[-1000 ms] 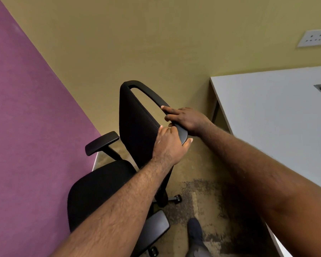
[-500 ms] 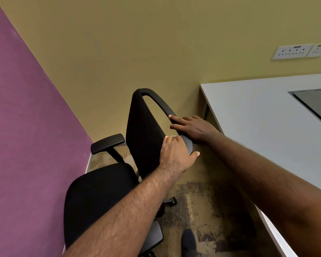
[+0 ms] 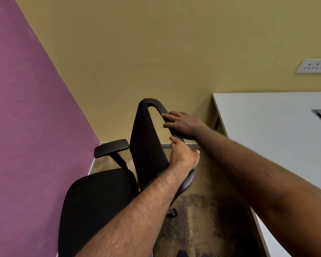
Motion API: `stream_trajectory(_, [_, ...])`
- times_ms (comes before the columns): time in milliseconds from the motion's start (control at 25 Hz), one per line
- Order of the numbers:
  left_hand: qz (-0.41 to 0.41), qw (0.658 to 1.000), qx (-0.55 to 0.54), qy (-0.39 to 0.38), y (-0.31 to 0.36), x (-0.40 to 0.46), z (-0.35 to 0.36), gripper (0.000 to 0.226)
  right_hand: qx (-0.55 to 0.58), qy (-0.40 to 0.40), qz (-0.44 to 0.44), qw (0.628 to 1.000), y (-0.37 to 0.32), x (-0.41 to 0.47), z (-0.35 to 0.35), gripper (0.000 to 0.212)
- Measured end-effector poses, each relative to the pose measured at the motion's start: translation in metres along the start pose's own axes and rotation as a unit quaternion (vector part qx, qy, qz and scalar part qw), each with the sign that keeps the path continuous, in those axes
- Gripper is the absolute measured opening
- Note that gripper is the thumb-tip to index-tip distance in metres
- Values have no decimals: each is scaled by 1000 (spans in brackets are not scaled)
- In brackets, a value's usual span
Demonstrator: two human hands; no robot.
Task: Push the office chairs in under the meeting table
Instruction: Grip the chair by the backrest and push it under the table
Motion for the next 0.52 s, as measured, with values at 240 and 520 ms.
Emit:
stream_trajectory(240, [-12, 995, -83, 56, -5, 16, 1, 54, 40, -6, -75, 996, 7, 35, 10, 35])
stream_trajectory(520, [5, 1000, -12, 3, -12, -2, 10, 44, 61, 22, -86, 994, -5, 8, 11, 19])
Point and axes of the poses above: each hand's wrist, its own x-axis towards the middle knuckle, its own z-axis out of the palm, y = z × x, the point moved 7 cm from there along x, towards the middle knuckle, and after that the axes turned 6 degrees about -y, right-handed, at the moved point
